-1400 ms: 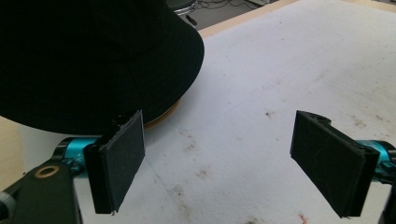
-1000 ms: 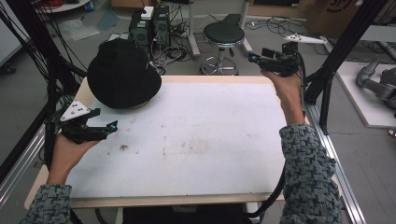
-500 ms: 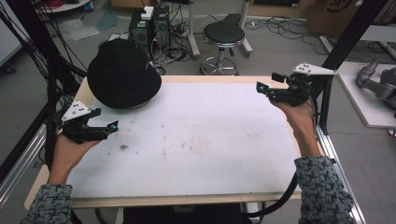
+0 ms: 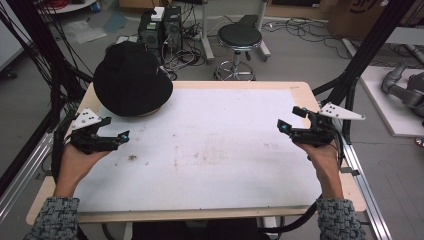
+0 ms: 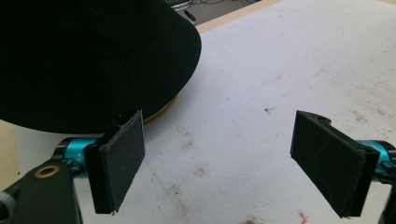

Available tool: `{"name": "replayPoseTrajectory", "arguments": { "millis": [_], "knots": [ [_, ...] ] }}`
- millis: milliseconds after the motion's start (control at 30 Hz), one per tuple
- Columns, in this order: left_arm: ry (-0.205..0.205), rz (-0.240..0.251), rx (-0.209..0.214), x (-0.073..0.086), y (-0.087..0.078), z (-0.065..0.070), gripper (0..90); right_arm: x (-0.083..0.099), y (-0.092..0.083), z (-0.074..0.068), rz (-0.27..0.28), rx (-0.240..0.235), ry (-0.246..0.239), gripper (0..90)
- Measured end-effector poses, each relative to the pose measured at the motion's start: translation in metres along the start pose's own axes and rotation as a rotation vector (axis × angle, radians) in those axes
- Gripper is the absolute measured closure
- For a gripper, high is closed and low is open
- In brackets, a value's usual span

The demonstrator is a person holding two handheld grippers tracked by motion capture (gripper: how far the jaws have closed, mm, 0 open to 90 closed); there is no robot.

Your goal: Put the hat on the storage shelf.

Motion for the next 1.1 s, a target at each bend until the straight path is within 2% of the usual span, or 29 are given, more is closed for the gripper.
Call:
{"name": "replayPoseTrajectory", "arguments": {
  "millis": [67, 133, 267, 533, 1100],
  "knots": [
    [0.003, -0.001, -0.002, 0.000, 0.001, 0.001, 18.1, 0.007, -0.001, 0.000, 0.007, -0.004, 0.010, 11.6],
    [0.006, 0.002, -0.003, 0.000, 0.001, 0.001, 18.2, 0.011, -0.001, 0.001, -0.021, 0.003, 0.004, 11.6],
    [0.005, 0.005, -0.005, -0.001, 0.000, 0.001, 18.2, 0.009, -0.005, 0.000, 0.008, -0.002, 0.014, 11.6],
    [0.008, 0.012, -0.006, -0.002, -0.002, 0.002, 18.1, 0.013, -0.004, 0.001, -0.003, 0.002, 0.029, 11.6],
    [0.013, 0.008, -0.005, -0.002, -0.003, 0.002, 18.1, 0.014, -0.004, 0.003, 0.000, 0.003, 0.030, 11.6]
  ]
}}
Point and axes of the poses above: each handheld gripper's, and its own axes: y roughly forward along the jaws, x roughly out of its underside, z roughly to its right, the point moved 5 cm from there along y, roughly forward along the jaws, and after that the axes turned 3 degrees about z, right-handed, at the moved point
